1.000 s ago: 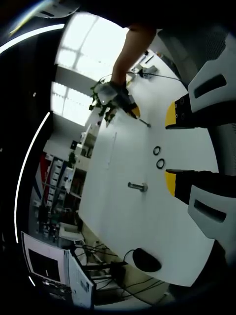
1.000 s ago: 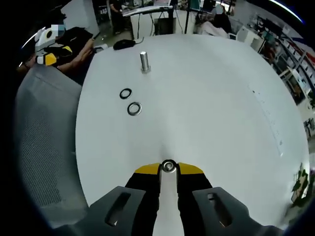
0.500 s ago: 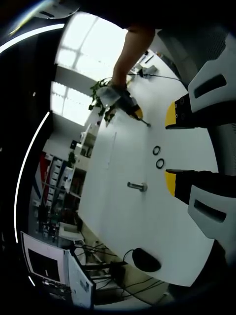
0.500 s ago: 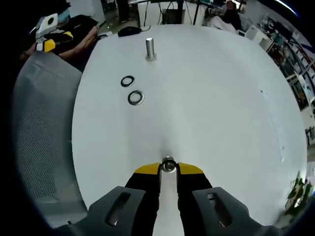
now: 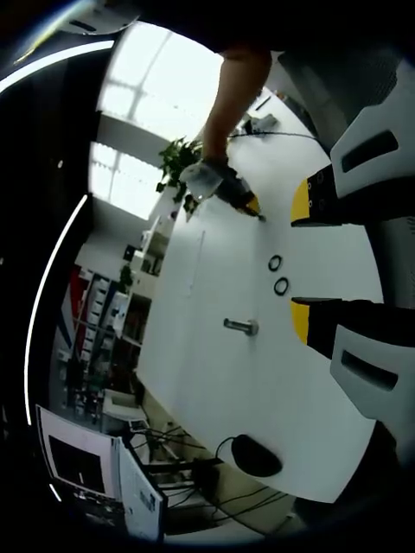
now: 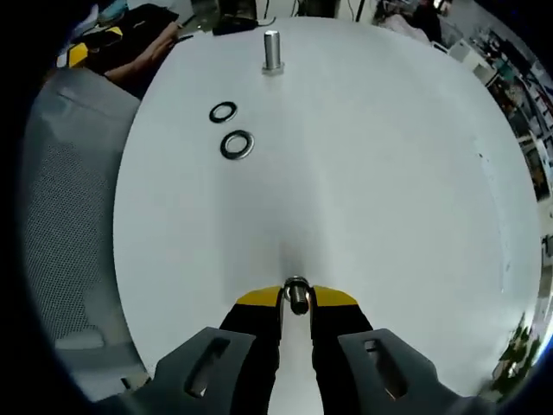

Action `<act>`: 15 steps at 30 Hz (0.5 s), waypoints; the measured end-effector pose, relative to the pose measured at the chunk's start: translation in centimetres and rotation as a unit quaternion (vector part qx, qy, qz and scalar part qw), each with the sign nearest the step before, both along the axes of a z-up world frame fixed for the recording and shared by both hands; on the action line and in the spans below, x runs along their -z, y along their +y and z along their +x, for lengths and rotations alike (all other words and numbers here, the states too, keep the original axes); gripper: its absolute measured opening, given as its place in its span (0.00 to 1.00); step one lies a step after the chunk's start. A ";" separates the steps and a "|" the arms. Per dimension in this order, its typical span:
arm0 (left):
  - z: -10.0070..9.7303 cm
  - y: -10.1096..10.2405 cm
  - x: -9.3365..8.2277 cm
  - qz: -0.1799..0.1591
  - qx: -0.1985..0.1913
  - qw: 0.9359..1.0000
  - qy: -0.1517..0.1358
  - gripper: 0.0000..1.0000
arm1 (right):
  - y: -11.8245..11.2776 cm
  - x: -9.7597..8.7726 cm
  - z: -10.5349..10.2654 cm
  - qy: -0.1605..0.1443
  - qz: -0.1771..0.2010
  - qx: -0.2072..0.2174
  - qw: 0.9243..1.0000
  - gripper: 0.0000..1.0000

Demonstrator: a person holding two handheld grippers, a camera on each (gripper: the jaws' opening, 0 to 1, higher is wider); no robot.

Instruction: Place the washer onto the threaded stud by aligning its center hole with the stud, sliding it down to the base, and recovering from edge contact or off-axis alignment until the washer reaches the visible bottom stop.

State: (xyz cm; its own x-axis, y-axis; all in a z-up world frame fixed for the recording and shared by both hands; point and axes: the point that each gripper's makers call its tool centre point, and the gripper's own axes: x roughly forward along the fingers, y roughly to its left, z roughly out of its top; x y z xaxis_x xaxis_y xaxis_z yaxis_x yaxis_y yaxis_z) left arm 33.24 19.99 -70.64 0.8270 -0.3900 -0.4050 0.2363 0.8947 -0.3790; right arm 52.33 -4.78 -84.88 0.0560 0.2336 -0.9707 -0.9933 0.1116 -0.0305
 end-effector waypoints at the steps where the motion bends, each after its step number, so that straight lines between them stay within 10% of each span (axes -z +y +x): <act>1: 0.0 0.0 0.0 0.000 0.000 1.000 0.000 0.30 | 0.0 0.1 0.0 -0.001 -0.002 -0.003 1.000 0.13; 15: -0.2 -0.1 0.4 0.005 0.004 1.000 0.009 0.30 | -0.8 0.4 0.3 -0.023 -0.022 -0.028 0.999 0.16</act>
